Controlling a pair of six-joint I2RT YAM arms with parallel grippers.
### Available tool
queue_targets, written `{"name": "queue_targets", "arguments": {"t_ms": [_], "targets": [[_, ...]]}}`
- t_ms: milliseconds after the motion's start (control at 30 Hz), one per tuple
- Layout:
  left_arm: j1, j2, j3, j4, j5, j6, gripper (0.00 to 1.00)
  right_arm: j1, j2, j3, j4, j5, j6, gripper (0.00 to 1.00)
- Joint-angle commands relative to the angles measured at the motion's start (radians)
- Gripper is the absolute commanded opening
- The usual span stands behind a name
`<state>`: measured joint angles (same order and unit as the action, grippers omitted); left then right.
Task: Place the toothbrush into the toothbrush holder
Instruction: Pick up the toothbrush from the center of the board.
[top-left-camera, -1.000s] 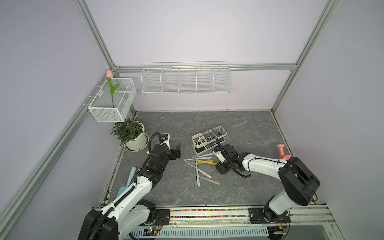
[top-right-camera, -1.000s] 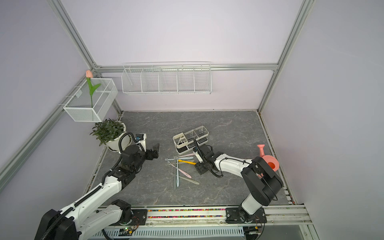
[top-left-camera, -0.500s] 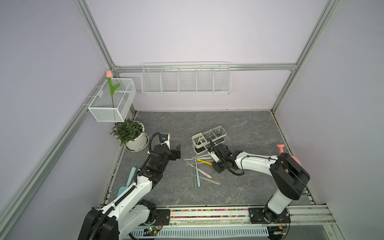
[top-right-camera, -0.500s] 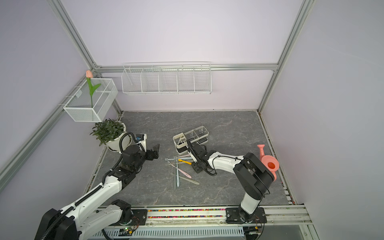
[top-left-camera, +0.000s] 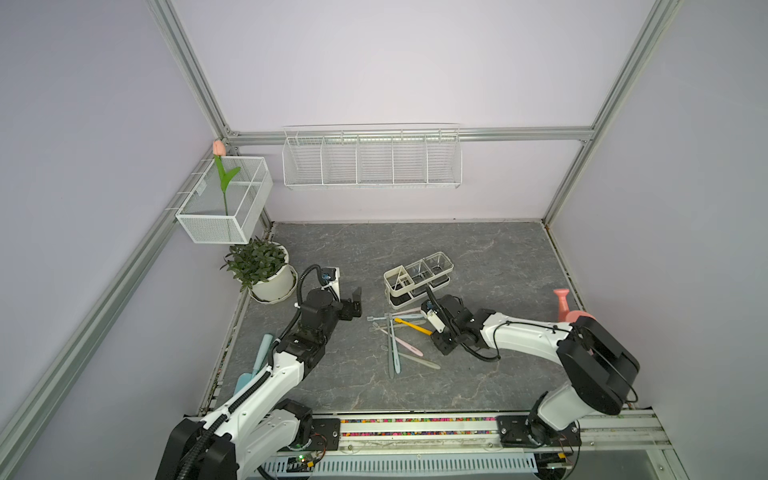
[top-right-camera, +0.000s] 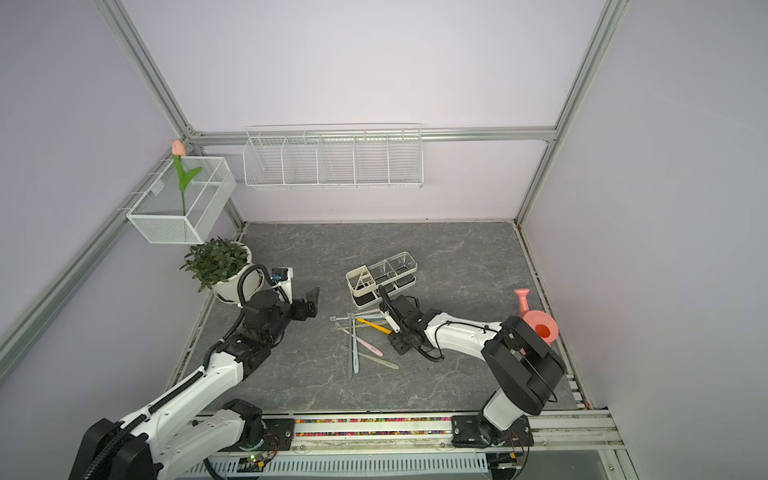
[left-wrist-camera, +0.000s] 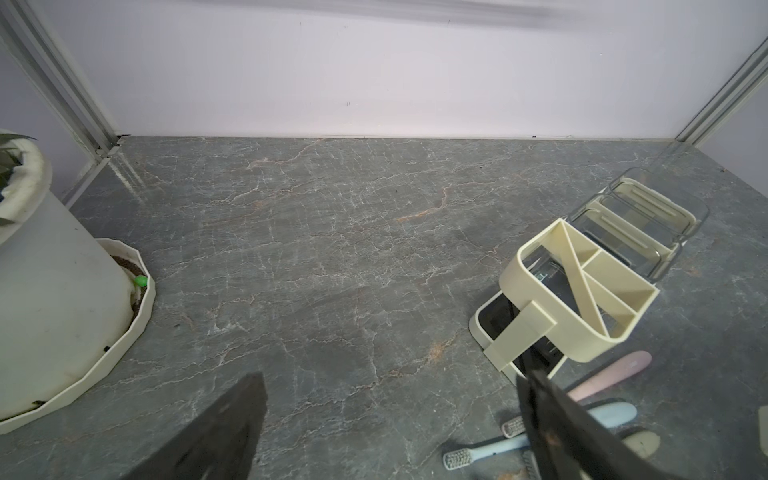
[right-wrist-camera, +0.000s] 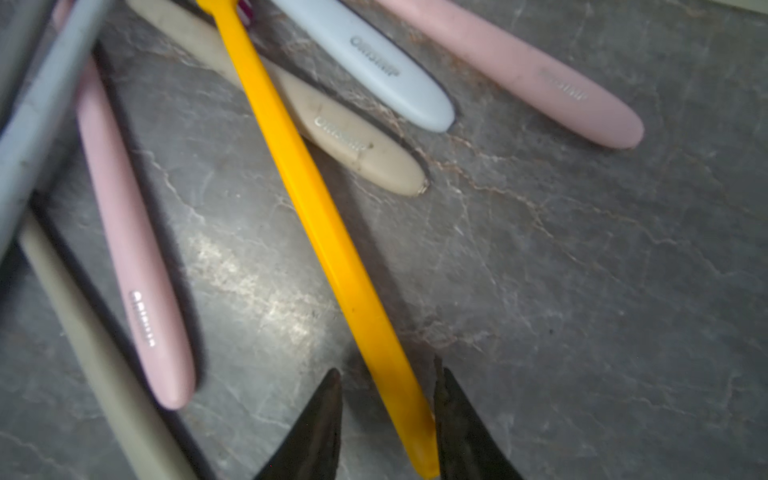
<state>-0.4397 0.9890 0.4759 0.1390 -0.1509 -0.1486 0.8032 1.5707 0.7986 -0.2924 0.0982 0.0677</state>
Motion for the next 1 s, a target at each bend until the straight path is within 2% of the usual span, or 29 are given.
{"name": "queue_targets", "arguments": {"t_ms": [0,167,233,400,600,767,967], "targets": [[-0.005,-0.002,0.015,-0.008,0.045,-0.015,0.97,0.01,-0.053,-0.028,0.016,-0.047,0.007,0.39],[-0.005,0.049,0.044,-0.031,0.102,-0.016,0.97,0.013,-0.117,-0.056,0.014,-0.052,0.024,0.39],[-0.006,0.065,0.054,-0.036,0.116,-0.017,0.97,0.013,-0.13,-0.067,0.033,-0.046,0.02,0.43],[-0.008,0.092,0.063,-0.029,0.151,-0.019,0.97,0.011,-0.057,-0.018,0.029,-0.025,-0.03,0.44],[-0.011,0.103,0.07,-0.033,0.171,-0.007,0.97,0.011,0.075,0.066,0.009,-0.028,-0.049,0.39],[-0.011,0.121,0.071,-0.008,0.264,0.027,0.93,0.012,0.098,0.074,0.008,-0.038,-0.04,0.33],[-0.011,0.15,0.093,-0.029,0.277,0.013,0.89,0.012,0.104,0.074,0.004,-0.057,-0.045,0.28]]}}
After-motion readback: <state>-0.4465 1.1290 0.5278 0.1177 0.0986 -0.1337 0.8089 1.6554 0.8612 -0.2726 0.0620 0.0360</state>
